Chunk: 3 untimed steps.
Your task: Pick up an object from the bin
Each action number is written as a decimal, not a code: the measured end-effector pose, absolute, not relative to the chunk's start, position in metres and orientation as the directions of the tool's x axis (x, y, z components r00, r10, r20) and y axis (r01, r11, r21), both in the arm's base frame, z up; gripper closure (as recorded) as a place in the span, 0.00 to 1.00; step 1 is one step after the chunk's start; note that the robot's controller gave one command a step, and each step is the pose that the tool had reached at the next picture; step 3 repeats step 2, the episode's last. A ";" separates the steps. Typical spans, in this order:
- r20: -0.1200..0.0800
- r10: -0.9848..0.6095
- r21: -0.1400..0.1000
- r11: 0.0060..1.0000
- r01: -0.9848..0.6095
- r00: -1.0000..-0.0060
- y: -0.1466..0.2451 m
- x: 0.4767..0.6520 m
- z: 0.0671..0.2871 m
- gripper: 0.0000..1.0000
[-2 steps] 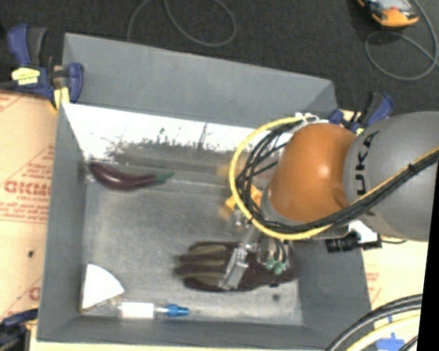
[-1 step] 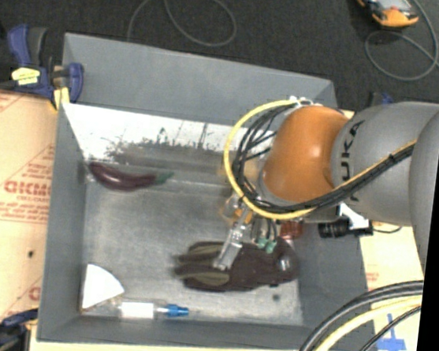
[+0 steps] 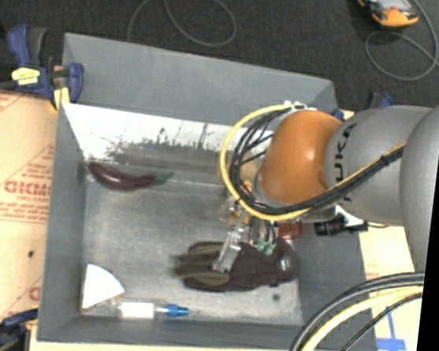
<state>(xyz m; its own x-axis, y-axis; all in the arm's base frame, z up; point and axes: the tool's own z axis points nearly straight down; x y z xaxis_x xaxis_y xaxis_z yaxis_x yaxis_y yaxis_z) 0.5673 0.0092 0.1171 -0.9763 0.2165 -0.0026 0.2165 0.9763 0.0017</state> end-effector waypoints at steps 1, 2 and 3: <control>-0.004 -0.054 0.002 0.999 -0.054 -0.999 0.008 0.571 0.096 0.00; -0.002 -0.176 0.002 0.984 -0.176 -0.984 -0.004 0.572 0.073 1.00; -0.002 -0.176 0.002 0.984 -0.176 -0.984 -0.004 0.572 0.073 1.00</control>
Offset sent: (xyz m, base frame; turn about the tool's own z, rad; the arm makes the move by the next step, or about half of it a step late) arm 0.0027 -0.0132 -0.0471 -0.3983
